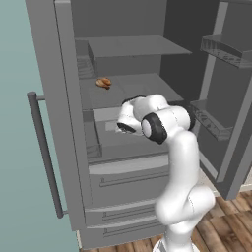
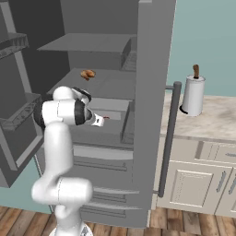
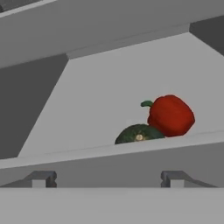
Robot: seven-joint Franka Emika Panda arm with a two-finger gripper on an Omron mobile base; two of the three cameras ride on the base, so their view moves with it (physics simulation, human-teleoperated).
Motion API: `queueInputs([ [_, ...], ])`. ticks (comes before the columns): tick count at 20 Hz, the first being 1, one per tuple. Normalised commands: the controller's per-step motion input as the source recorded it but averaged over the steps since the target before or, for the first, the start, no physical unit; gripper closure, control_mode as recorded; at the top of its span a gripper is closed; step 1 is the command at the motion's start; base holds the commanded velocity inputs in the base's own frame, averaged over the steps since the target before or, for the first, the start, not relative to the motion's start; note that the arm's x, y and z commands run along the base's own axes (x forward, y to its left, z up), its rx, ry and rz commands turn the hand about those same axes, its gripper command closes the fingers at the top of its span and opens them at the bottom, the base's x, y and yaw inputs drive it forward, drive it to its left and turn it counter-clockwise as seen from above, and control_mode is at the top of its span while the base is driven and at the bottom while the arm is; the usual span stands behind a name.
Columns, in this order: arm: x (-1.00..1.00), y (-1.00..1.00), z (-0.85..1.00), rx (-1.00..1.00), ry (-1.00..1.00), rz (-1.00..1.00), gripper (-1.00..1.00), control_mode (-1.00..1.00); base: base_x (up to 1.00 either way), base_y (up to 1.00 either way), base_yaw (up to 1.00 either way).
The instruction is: Place the bell pepper and squash inside the fridge drawer. Close the drawer after placing the vegetables.
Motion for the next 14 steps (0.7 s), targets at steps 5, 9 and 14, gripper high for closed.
queueInputs([
  [5, 0.40, 0.00, 0.00, 0.00, -0.09, 0.00, -1.00, -1.00, 0.00, 0.00, 0.00],
  [9, 0.00, 0.00, 0.11, 0.00, -0.01, -0.01, -1.00, -1.00, 0.00, 0.00, 0.00],
  [14, 0.00, 0.00, 0.33, 0.00, 0.00, -0.03, -1.00, -1.00, 0.00, 0.00, 0.00],
])
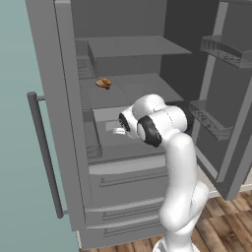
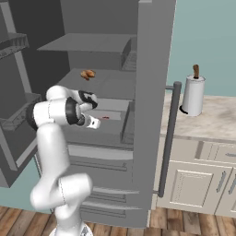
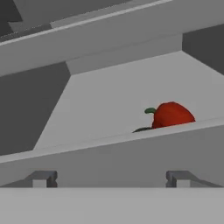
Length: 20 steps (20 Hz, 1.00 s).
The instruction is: Place the bell pepper and squash inside the fridge drawer. Close the drawer after placing the vegetables.
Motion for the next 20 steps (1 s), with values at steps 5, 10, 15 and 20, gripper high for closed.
queueInputs([
  [5, -0.44, 0.00, 0.60, 0.00, -0.02, -0.05, -1.00, -1.00, 0.00, 0.00, 0.00],
  [10, -0.75, -0.03, 0.85, 0.00, 0.00, -0.06, -1.00, -1.00, 0.00, 0.00, 0.00],
  [15, -0.82, -0.02, 0.99, 0.00, 0.00, -0.04, -1.00, -1.00, 0.00, 0.00, 0.00],
  [20, -0.95, 0.00, 0.87, 0.00, 0.00, -0.04, -1.00, -1.00, 0.00, 0.00, 0.00],
])
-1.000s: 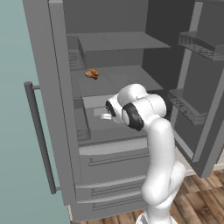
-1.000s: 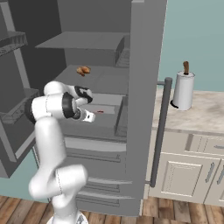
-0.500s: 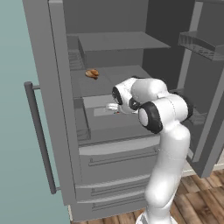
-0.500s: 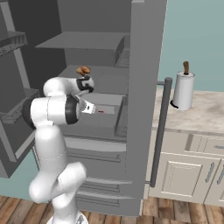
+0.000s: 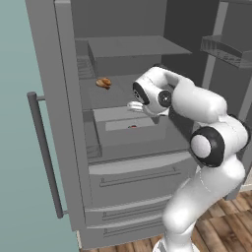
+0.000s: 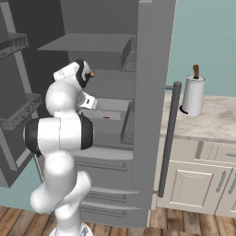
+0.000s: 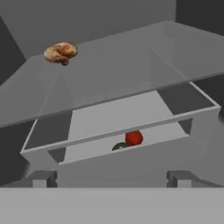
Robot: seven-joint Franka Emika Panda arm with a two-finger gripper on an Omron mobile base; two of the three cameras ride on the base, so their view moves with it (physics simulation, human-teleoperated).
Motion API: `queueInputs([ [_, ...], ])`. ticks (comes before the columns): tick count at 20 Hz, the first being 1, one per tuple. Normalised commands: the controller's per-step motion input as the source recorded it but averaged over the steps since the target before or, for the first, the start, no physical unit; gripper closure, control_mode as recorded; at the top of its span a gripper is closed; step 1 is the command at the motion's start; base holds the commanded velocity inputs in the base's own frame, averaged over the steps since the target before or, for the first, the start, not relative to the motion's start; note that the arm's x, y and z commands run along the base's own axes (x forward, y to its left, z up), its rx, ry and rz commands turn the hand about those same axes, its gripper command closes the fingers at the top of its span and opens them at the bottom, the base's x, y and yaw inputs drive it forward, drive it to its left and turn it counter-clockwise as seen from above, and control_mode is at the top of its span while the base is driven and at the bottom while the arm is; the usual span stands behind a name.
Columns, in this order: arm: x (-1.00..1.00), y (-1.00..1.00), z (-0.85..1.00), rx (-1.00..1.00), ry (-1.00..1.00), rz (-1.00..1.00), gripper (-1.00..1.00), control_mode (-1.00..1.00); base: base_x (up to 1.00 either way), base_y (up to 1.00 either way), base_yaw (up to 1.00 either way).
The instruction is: Place the bell pepper and squash inside the fridge drawer. Close the drawer after placing the vegetables.
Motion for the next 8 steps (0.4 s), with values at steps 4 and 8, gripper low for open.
queueInputs([
  [4, -1.00, 0.00, 0.63, 0.00, 0.00, -0.05, -1.00, -1.00, 0.00, 0.00, 0.00],
  [8, -1.00, 0.00, 0.59, 0.00, 0.00, -0.07, -1.00, -1.00, 0.00, 0.00, 0.00],
])
